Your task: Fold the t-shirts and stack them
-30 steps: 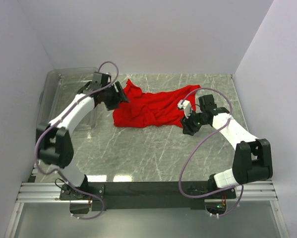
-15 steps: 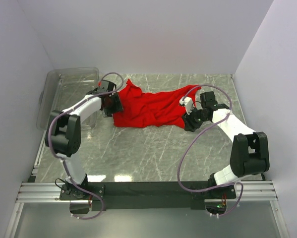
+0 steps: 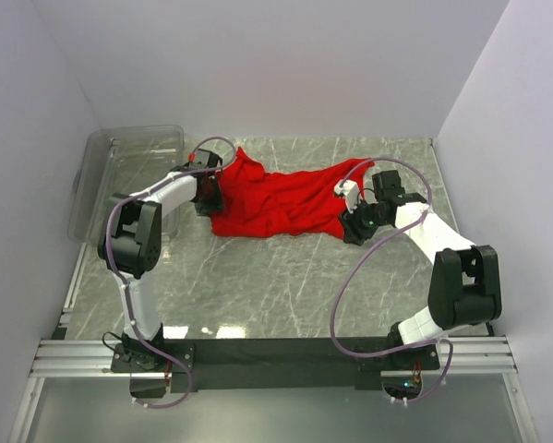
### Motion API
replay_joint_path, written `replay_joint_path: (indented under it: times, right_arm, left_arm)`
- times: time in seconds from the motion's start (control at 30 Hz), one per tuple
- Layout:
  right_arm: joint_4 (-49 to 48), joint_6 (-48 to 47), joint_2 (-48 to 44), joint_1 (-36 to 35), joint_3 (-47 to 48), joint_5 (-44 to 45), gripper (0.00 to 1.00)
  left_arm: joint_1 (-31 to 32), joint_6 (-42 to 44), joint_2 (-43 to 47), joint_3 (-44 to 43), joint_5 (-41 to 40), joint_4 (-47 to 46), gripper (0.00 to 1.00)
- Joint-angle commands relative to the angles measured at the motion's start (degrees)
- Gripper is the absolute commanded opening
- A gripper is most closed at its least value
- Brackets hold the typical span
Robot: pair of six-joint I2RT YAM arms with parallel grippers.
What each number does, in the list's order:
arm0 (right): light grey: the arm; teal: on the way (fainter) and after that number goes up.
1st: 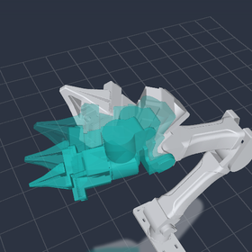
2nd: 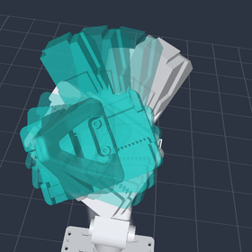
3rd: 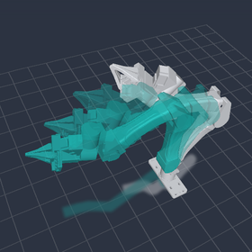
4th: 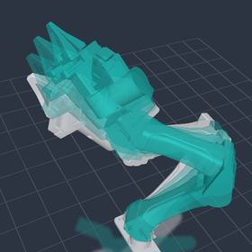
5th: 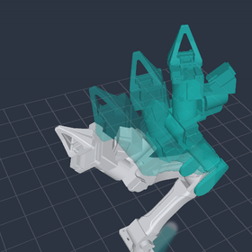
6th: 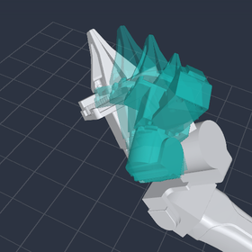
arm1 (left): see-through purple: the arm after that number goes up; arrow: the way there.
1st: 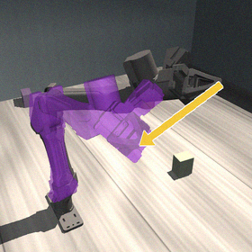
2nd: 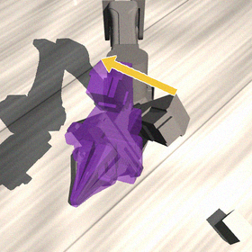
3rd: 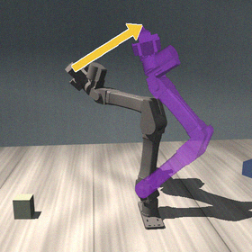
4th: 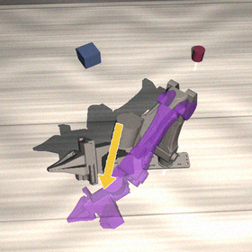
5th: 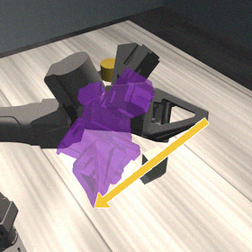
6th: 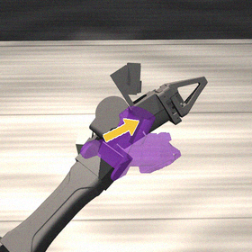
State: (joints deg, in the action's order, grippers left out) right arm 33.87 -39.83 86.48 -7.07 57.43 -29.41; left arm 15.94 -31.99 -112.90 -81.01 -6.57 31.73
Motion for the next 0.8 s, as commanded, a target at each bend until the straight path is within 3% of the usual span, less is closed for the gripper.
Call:
replay_joint_path:
  times: [0.0,0.03,0.17,0.43,0.77]
  right_arm:
    - [-0.9,0.7,0.4,0.5,2.0,0.7,0.54]
    - [-1.1,0.8,0.6,0.5,1.9,1.0,0.54]
    - [-1.6,1.1,1.9,0.6,2.5,4.0,0.54]
    - [3.5,-6.9,6.0,2.1,6.2,3.9,0.54]
    - [4.3,-6.0,12.0,0.0,8.0,5.9,0.52]
  left_arm:
    - [0.5,1.6,-0.7,-2.3,-0.8,-0.6,0.4]
    - [0.6,1.7,-0.8,-2.4,-0.7,-0.8,0.26]
    - [0.6,1.7,0.0,-2.0,-0.8,-1.1,0.01]
    - [0.7,2.2,5.0,1.4,-0.3,-1.7,0.01]
    - [0.7,0.9,12.2,7.1,2.0,-2.5,0.01]
